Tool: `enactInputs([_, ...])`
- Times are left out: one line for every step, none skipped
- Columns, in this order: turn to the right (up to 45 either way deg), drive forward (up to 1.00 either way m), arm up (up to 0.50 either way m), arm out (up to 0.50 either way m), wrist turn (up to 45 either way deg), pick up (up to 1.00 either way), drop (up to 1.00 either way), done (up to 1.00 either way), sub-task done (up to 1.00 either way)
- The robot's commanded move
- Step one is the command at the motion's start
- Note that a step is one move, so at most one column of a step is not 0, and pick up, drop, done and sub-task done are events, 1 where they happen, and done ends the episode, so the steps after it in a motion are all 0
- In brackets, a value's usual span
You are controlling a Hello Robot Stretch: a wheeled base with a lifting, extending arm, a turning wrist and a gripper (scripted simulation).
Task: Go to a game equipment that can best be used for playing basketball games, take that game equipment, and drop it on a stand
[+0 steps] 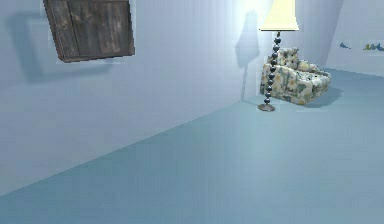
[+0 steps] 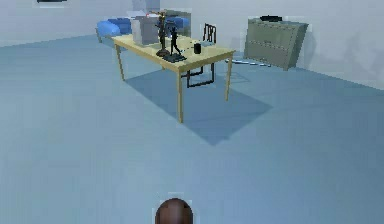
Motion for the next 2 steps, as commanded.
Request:
enactInputs([0.0, 0.00, 0.50, 0.00, 0.0, 0.00, 0.00, 0.00, 0.00])
enactInputs([0.0, 0.00, 0.38, 0.00, 0.0, 0.00, 0.00, 0.00, 0.00])
